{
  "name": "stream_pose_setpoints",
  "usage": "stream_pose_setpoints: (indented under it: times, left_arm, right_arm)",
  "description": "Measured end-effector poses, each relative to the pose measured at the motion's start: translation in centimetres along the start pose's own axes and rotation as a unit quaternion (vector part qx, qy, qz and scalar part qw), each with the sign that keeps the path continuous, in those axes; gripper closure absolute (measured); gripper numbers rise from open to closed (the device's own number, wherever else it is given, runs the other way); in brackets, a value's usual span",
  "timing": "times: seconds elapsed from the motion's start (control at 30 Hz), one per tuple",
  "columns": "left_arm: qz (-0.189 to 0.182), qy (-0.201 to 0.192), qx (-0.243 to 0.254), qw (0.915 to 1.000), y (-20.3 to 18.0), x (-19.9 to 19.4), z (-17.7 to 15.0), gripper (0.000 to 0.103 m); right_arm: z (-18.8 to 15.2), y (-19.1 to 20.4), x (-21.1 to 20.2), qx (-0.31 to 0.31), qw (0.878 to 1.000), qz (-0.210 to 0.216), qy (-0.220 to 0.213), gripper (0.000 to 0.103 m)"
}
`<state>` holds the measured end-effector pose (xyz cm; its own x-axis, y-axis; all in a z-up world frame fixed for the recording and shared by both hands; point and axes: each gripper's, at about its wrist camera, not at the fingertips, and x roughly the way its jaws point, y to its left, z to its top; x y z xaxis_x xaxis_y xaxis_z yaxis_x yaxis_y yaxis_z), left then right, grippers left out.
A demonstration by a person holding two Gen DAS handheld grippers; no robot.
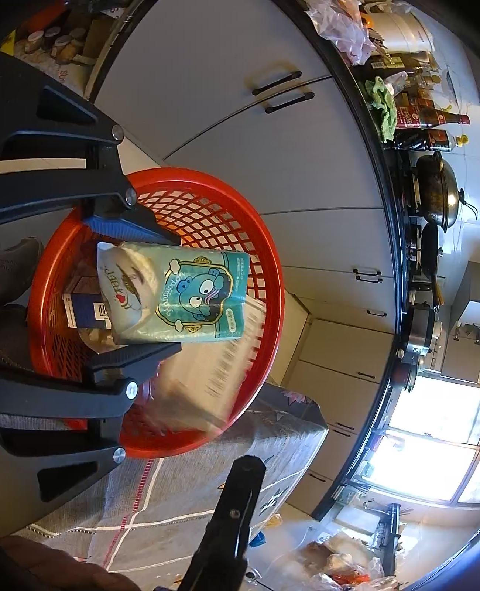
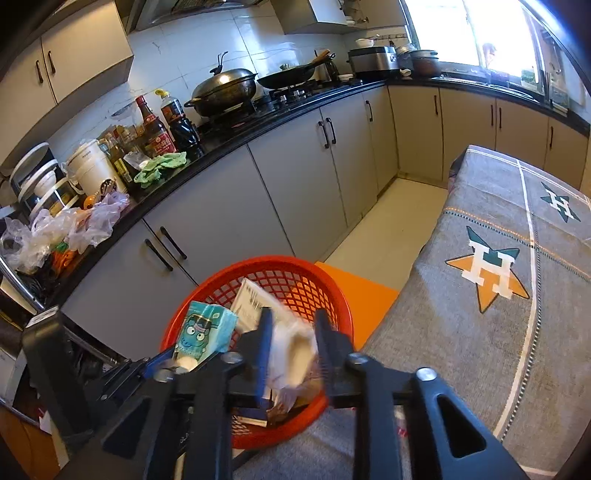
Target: Collect trash
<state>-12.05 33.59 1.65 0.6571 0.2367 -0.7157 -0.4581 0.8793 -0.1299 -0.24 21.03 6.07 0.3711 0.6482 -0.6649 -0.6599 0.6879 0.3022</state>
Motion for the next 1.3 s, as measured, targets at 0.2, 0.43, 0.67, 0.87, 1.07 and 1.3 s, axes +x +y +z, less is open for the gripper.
stream_pose_setpoints:
  times: [0.2, 0.43, 0.67, 0.87, 1.07, 1.3]
  left_arm:
    - [0.002, -0.005, -0.002, 1.0, -0.4, -0.4, 0.1, 0.04]
    - [0.012, -0.015, 0.006, 0.9998, -1.2, -1.0, 0.2, 0.033]
    - [0.022, -0.031, 0.015, 0.9992, -2.5, -2.0, -0.1, 0.026]
    - [0.046, -0.054, 0.02, 0.9973, -3.5, -3.0, -1.0, 0.018]
    - [0.068, -0.066, 0.041, 0.9946, -4.8, -3.9, -1.9, 0.015]
    - [0.075, -0.085, 0.055, 0.9921, -6.4, -5.4, -2.6, 0.011]
  right_arm:
    - [-0.3, -0.8, -1.9, 0.008, 1.0, 0.0, -0.01, 0.069]
    - [-1.3, -2.6, -4.4, 0.024, 0.999, -0.015, -0.025, 0.044]
    - [-2.8, -3.6, -6.3, 0.025, 0.998, -0.053, -0.036, 0.02]
    - [-4.3, -4.4, -8.1, 0.019, 0.995, -0.084, -0.042, 0.015]
    - [-6.1, -4.7, -10.0, 0.013, 0.994, -0.103, -0.047, 0.013]
    - [-8.1, -4.3, -12.7, -0.003, 0.99, -0.126, -0.062, 0.01]
